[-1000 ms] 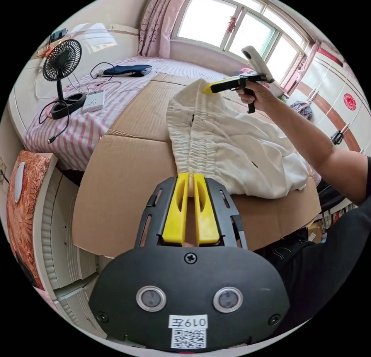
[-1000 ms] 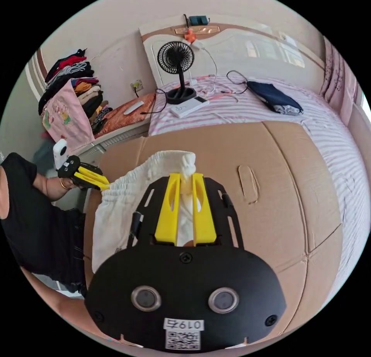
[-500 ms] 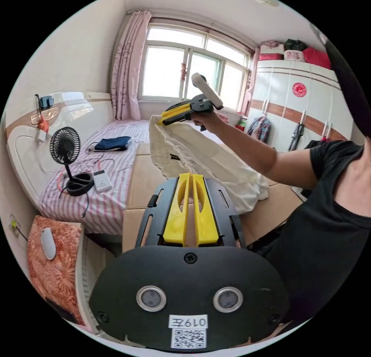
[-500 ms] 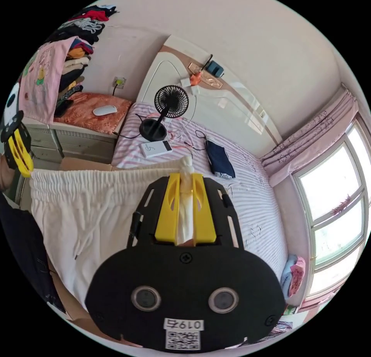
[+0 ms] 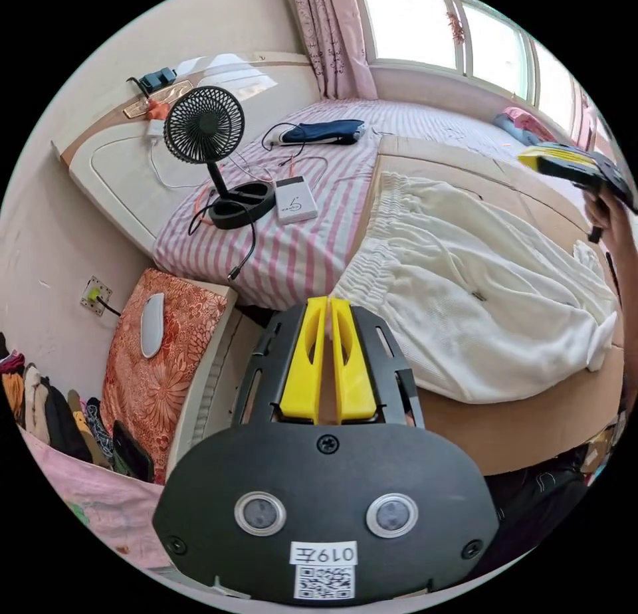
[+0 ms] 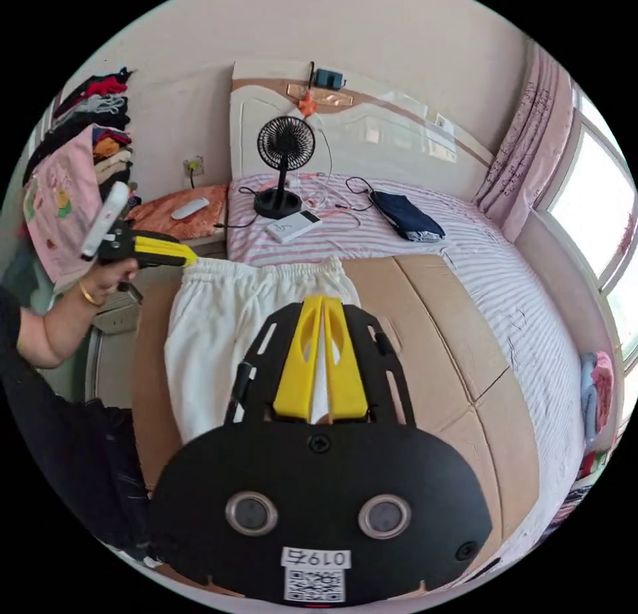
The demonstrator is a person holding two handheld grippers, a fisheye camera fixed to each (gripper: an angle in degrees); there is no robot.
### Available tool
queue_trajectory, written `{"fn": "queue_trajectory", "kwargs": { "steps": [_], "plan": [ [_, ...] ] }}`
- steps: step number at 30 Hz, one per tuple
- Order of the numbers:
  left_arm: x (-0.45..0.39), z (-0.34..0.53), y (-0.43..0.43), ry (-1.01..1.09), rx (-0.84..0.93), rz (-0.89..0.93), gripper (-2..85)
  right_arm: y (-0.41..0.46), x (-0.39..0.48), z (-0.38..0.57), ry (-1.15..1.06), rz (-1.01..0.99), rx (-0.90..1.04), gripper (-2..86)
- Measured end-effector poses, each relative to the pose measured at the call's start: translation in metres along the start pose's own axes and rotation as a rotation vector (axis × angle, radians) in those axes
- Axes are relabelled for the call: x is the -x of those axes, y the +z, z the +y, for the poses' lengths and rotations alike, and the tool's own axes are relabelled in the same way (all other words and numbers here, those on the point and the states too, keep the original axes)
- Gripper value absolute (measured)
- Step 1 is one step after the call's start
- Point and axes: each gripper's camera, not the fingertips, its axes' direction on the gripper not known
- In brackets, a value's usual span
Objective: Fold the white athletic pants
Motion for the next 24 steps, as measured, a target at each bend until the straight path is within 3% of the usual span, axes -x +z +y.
{"fn": "queue_trajectory", "kwargs": {
  "steps": [3, 5, 6, 8, 10, 13, 16, 19, 24],
  "plan": [
    [-0.022, 0.023, 0.004, -0.063, 0.050, -0.168, 0.7, -0.085, -0.016, 0.092, 0.187, 0.004, -0.064, -0.4],
    [-0.047, 0.047, -0.018, -0.078, -0.058, -0.170, 0.8, -0.140, -0.019, 0.182, 0.390, 0.003, -0.118, -0.5],
    [-0.055, 0.053, -0.026, -0.066, -0.110, -0.128, 0.8, -0.151, -0.018, 0.205, 0.440, -0.002, -0.139, -0.5],
    [-0.098, 0.066, -0.052, 0.074, -0.278, 0.150, 0.9, -0.186, -0.006, 0.281, 0.589, -0.007, -0.200, -0.5],
    [-0.146, 0.066, -0.061, 0.273, -0.303, 0.340, 0.9, -0.201, 0.003, 0.312, 0.655, 0.046, -0.131, -0.5],
    [-0.239, 0.069, -0.070, 0.608, -0.307, 0.503, 0.9, -0.223, 0.003, 0.335, 0.744, 0.177, -0.056, -0.1],
    [-0.316, 0.074, -0.076, 0.809, -0.313, 0.616, 1.0, -0.255, -0.005, 0.346, 0.832, 0.269, -0.208, 1.6],
    [-0.371, 0.074, -0.069, 0.869, -0.278, 0.565, 1.4, -0.271, -0.021, 0.346, 0.840, 0.275, -0.272, 7.2],
    [-0.397, 0.073, -0.059, 0.824, -0.250, 0.582, 2.9, -0.264, -0.054, 0.311, 0.693, 0.336, -0.064, 11.5]
  ]
}}
